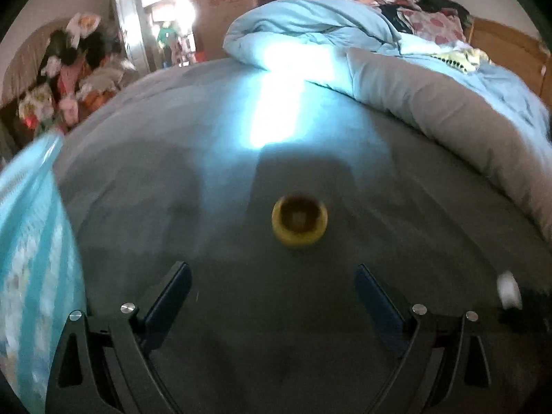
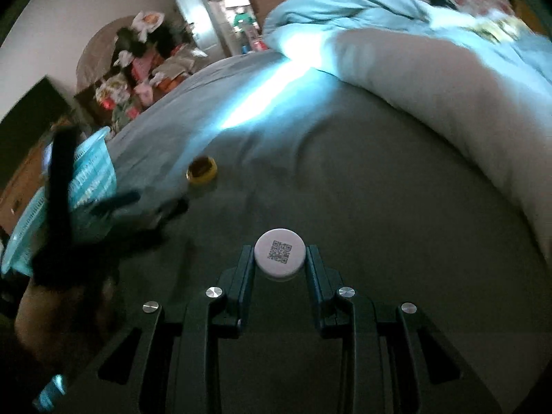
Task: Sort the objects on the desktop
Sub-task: 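Grasp a white QR-printed cap with the right tool while the left tool grasps a yellow-rimmed cap, then carry both caps over the teal basket and open both tools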
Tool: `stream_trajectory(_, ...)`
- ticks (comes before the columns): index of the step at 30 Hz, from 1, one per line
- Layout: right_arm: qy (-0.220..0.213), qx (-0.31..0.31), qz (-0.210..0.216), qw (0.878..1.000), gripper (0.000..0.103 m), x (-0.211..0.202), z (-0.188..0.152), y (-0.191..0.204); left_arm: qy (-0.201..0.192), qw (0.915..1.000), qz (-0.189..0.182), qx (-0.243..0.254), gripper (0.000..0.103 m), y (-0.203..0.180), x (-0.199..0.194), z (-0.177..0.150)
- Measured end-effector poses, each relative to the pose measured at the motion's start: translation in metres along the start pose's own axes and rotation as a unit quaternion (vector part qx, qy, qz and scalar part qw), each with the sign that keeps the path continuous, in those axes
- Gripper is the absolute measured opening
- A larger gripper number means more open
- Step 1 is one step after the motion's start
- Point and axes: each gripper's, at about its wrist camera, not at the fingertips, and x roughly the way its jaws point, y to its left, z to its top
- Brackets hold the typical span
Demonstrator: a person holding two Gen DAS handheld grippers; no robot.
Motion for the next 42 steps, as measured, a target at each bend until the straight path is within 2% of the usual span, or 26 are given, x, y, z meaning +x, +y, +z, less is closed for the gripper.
stream_trajectory(4, -0.001, 0.014, 0.008, 1.0, 0.026, 0.003, -0.009, -0.004, 0.005, 0.9999, 0.009, 0.007, 0.098, -0.004, 0.018, 0.02)
stream_trajectory(9, -0.001, 0.02, 0.022, 1.0, 0.026, 0.007, -0.011, -0.008, 0.058, 0.9982, -0.015, 0.008, 0.099, -0.005, 0.049, 0.024)
stream_trajectory(12, -0.005, 0.024, 0.027, 0.999, 0.026, 0.005, -0.013, -0.009, 0.056, 0.9982, -0.019, -0.001, 0.099, -0.002, 0.052, 0.026)
stream_trajectory(13, -0.007, 0.024, 0.027, 0.999, 0.026, 0.005, -0.013, -0.008, 0.054, 0.9983, -0.02, -0.002, 0.093, -0.002, 0.051, 0.026)
stream_trajectory(16, -0.013, 0.02, 0.022, 0.999, 0.026, 0.002, -0.014, -0.006, 0.044, 0.9987, -0.023, 0.0, 0.041, -0.003, 0.047, 0.03)
stream_trajectory(17, -0.017, 0.018, 0.018, 1.0, 0.026, -0.001, -0.014, -0.005, 0.045, 0.9988, -0.022, 0.003, 0.041, -0.006, 0.044, 0.029)
stream_trajectory(20, -0.022, 0.014, 0.016, 1.0, 0.026, -0.009, -0.012, 0.001, 0.038, 0.9982, -0.046, 0.006, 0.041, -0.011, 0.018, 0.028)
stream_trajectory(24, -0.031, 0.01, 0.012, 0.999, 0.026, -0.033, -0.013, 0.012, 0.012, 0.9967, -0.079, 0.015, 0.041, -0.02, -0.048, 0.023)
stream_trajectory(27, -0.038, 0.01, 0.007, 0.999, 0.026, -0.06, -0.015, 0.025, 0.015, 0.994, -0.106, 0.021, 0.041, -0.02, -0.082, 0.021)
stream_trajectory(28, -0.039, 0.009, 0.006, 0.999, 0.026, -0.065, -0.015, 0.028, 0.022, 0.9923, -0.118, 0.028, 0.042, -0.02, -0.094, 0.019)
stream_trajectory(30, -0.041, 0.008, 0.005, 0.999, 0.026, -0.08, -0.017, 0.036, 0.065, 0.9841, -0.158, 0.047, 0.042, -0.019, -0.107, 0.015)
stream_trajectory(34, -0.048, 0.006, 0.003, 0.999, 0.026, -0.105, -0.021, 0.048, 0.097, 0.9783, -0.159, 0.091, 0.042, -0.011, -0.135, 0.009)
stream_trajectory(36, -0.055, 0.002, 0.002, 0.998, 0.026, -0.117, -0.02, 0.055, 0.09, 0.9792, -0.152, 0.1, 0.042, -0.003, -0.159, 0.008)
stream_trajectory(42, -0.075, -0.022, 0.0, 0.997, 0.026, -0.145, -0.009, 0.085, 0.049, 0.9856, -0.141, 0.08, 0.042, 0.015, -0.225, -0.001)
